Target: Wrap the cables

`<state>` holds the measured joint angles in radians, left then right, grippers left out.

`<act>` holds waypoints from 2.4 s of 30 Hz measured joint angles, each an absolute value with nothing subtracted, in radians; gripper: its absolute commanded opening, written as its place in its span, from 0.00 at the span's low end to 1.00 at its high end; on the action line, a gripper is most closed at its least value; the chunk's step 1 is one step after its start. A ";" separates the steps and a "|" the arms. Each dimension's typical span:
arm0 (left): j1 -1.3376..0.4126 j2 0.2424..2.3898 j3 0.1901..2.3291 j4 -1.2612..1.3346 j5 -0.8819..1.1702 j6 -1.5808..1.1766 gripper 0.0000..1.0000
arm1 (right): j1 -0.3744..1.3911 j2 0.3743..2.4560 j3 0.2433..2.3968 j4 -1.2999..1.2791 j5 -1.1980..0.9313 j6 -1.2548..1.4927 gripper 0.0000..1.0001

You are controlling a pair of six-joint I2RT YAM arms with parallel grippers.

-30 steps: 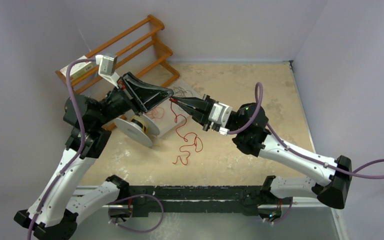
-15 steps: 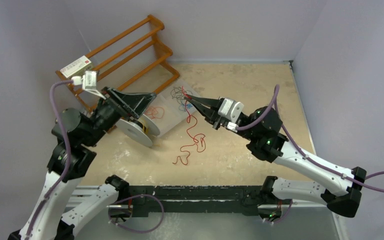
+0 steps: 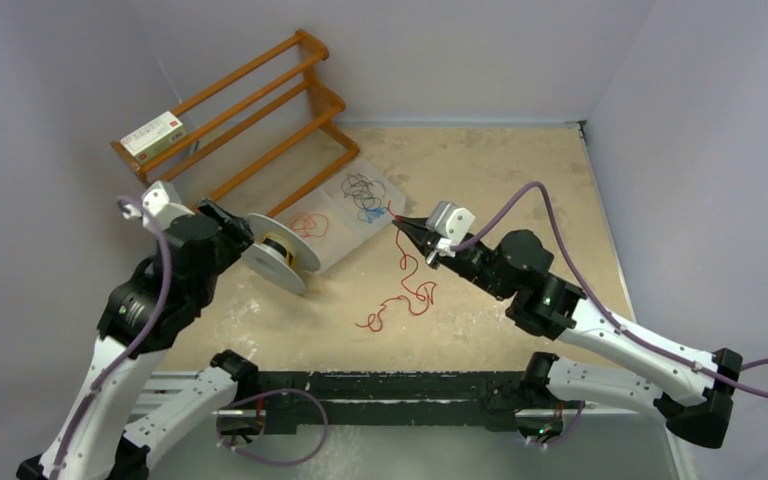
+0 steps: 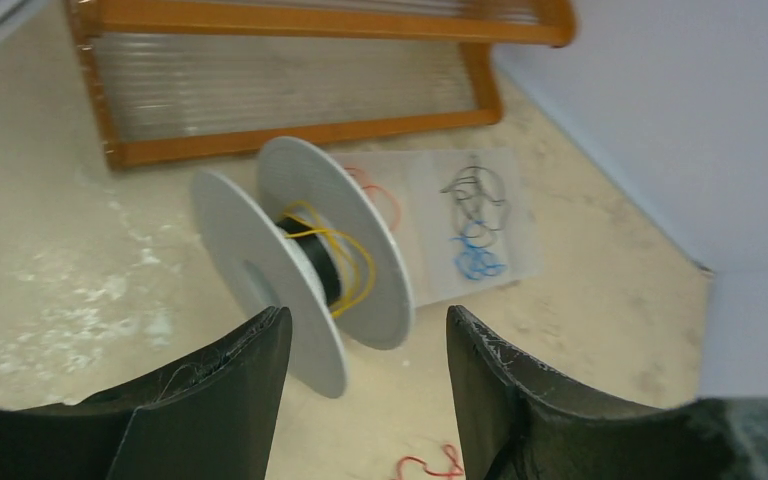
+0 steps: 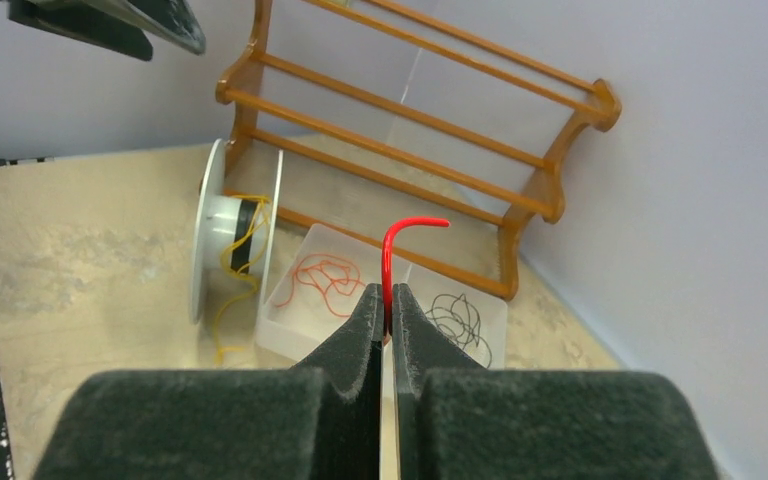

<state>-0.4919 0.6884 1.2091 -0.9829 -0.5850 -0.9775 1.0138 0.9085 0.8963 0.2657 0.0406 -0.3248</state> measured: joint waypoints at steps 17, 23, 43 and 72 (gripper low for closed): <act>-0.492 1.116 1.189 -1.095 -0.678 -0.984 0.64 | 1.014 0.779 0.817 0.229 0.071 -0.287 0.00; -0.492 1.108 1.142 -1.109 -0.665 -0.985 0.55 | 1.014 0.778 0.809 0.222 0.073 -0.284 0.00; -0.492 1.080 1.066 -1.074 -0.649 -0.920 0.00 | 1.014 0.793 0.807 0.222 0.088 -0.277 0.00; -0.537 0.948 1.070 -1.060 -0.041 -0.507 0.00 | 1.014 0.645 0.998 -0.152 0.299 -0.237 0.00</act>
<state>-0.5369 0.9478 1.0702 -1.0599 -0.0414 -0.5068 1.0142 0.6449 0.9981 -0.1516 0.2985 -0.2371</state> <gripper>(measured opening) 0.026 0.012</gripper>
